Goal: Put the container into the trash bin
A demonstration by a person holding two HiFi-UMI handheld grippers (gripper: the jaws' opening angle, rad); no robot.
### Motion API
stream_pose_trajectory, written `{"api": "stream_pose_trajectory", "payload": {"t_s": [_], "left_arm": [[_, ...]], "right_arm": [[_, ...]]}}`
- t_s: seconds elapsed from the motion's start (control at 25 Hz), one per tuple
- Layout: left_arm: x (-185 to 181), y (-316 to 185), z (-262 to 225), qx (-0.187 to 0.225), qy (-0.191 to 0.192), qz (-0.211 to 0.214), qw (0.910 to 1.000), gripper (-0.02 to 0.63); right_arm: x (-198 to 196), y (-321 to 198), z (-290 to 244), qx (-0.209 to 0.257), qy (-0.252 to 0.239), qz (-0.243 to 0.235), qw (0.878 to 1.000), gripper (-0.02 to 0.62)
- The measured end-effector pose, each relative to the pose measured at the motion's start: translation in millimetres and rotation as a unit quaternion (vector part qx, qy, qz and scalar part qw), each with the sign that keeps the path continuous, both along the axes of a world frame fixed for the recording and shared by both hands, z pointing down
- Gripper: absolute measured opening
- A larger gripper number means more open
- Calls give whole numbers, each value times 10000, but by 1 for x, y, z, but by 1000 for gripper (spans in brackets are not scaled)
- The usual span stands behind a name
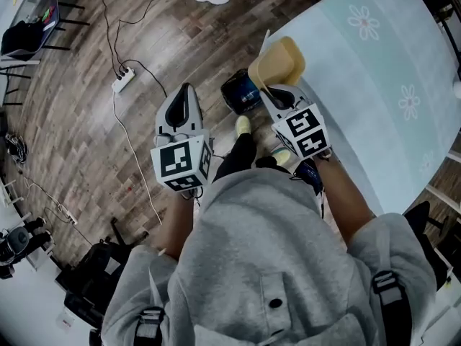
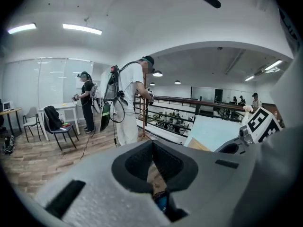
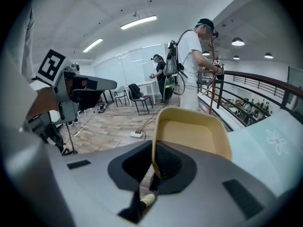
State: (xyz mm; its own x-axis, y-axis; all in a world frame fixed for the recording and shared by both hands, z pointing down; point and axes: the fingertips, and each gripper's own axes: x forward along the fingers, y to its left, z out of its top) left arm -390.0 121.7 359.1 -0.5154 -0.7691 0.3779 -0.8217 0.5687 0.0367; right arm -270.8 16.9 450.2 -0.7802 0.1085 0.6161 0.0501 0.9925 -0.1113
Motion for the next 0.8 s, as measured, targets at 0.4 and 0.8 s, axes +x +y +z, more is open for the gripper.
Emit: {"api": "stream_pose_trajectory", "payload": {"t_s": [0.4,0.8], "left_arm": [[-26,1,44,-217,418,-45,9989,18],[-34,-9,91,-526,891,25,9946,18]], "right_arm": [[-24,22,41,-274,388,-324,9983,34],[-31,24,88,-666,800,-471,9935,34]]}}
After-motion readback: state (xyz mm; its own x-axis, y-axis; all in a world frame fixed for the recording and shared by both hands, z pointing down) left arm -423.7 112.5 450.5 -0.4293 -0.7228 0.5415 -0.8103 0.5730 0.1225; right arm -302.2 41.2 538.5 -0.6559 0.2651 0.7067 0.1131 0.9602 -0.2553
